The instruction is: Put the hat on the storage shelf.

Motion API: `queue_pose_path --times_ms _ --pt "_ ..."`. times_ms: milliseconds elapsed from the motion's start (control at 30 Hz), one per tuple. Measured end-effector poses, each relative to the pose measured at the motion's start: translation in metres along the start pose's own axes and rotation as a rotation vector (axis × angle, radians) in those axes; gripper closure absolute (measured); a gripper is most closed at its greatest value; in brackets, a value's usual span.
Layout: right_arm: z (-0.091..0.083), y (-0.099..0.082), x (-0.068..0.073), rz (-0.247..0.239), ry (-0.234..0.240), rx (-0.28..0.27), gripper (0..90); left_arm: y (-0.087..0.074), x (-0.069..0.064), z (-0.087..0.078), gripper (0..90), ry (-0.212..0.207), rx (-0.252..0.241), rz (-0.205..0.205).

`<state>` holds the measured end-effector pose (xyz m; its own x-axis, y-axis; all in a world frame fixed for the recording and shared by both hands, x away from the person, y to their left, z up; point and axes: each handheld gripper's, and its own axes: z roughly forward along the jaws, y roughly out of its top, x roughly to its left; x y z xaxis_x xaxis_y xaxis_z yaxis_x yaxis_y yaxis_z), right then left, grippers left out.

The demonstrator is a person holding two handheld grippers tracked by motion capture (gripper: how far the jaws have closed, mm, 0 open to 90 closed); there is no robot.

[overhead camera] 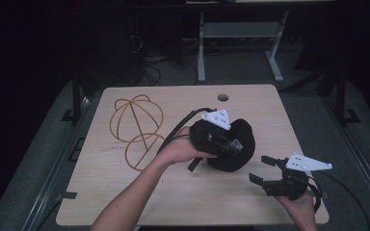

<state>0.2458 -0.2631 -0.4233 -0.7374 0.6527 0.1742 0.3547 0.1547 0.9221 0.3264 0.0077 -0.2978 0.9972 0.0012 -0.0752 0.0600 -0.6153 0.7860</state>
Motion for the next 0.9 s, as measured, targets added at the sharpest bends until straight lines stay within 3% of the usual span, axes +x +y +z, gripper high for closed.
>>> queue_pose_path --times_ms 200,400,633,900 --pt "-0.005 0.006 -0.001 -0.002 0.015 -0.04 14.9 0.004 -0.005 0.006 81.6 -0.039 0.01 0.023" --pt "-0.01 0.01 -0.002 -0.015 0.032 -0.073 16.3 0.016 -0.018 0.018 81.9 -0.103 0.026 0.083" --pt "-0.019 0.009 0.0 -0.059 0.074 -0.115 37.4 0.03 -0.03 0.024 82.2 -0.152 0.039 0.148" --pt "-0.025 0.009 0.002 -0.11 0.1 -0.147 73.4 0.031 -0.033 0.019 82.4 -0.174 0.021 0.162"
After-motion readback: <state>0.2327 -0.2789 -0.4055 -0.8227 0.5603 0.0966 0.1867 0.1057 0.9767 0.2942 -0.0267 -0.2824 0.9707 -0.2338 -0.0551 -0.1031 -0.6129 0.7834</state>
